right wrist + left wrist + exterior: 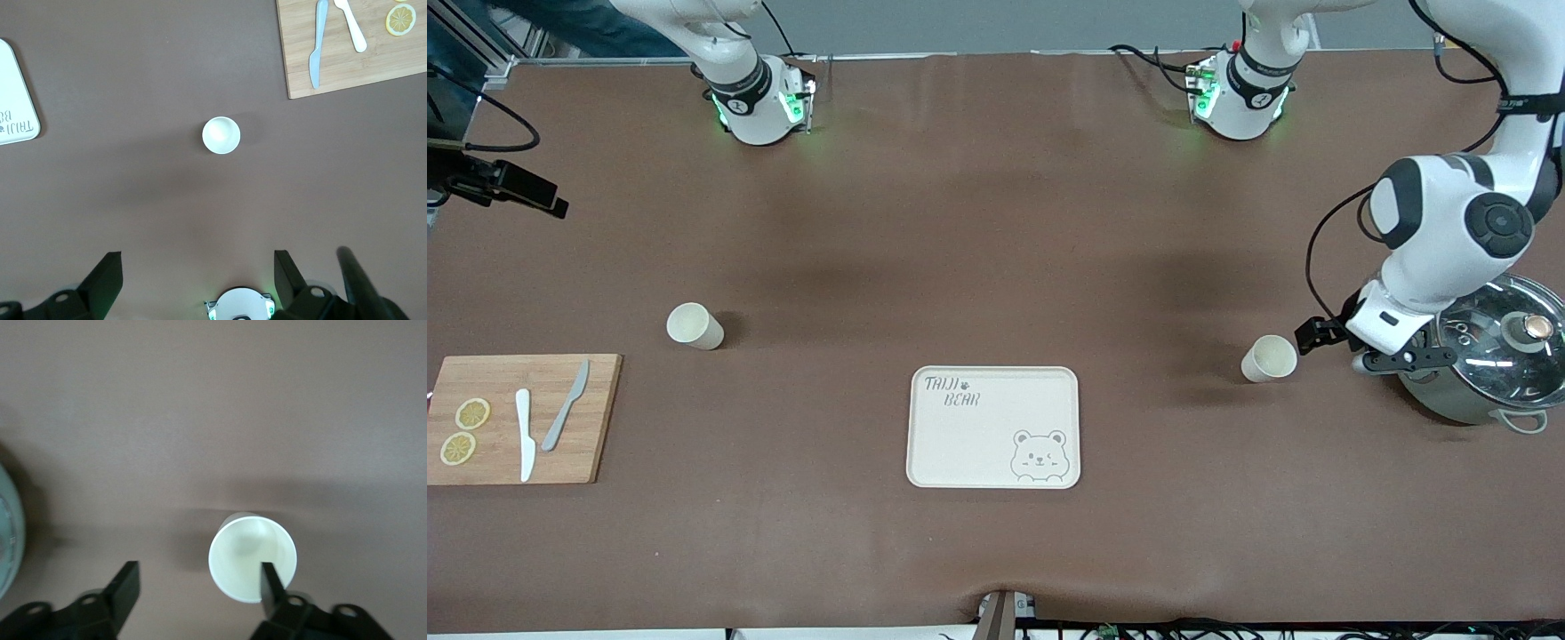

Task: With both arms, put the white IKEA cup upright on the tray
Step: 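Grasp the cup with the left gripper while the right gripper starts reaching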

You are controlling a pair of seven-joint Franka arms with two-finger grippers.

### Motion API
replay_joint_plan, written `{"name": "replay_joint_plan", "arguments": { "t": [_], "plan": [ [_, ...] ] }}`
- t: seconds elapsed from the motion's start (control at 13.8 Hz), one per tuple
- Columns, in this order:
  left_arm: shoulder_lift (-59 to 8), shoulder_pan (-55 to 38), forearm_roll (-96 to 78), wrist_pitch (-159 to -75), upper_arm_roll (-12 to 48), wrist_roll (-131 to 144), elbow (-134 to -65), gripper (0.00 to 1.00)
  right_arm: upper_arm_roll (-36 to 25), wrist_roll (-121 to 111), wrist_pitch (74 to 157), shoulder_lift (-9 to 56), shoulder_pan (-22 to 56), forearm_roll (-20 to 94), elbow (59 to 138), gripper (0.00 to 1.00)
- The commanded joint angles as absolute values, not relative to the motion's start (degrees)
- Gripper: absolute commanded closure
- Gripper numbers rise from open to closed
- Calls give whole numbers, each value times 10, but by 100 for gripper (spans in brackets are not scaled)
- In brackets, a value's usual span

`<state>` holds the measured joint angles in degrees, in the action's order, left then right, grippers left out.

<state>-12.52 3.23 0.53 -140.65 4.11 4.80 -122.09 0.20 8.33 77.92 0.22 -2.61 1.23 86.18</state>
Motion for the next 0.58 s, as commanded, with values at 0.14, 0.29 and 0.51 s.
{"name": "replay_joint_plan", "arguments": {
  "t": [0.14,0.29,0.51],
  "plan": [
    [-174,32,9,-1466,45,51,-1226,32,10,83,774,31,-33,22,843,0],
    [-187,31,9,-1468,46,51,-1227,34,11,85,773,42,-33,22,843,0],
    [-204,30,8,-1471,47,51,-1226,63,11,85,767,64,-30,16,843,0]
  ]
}}
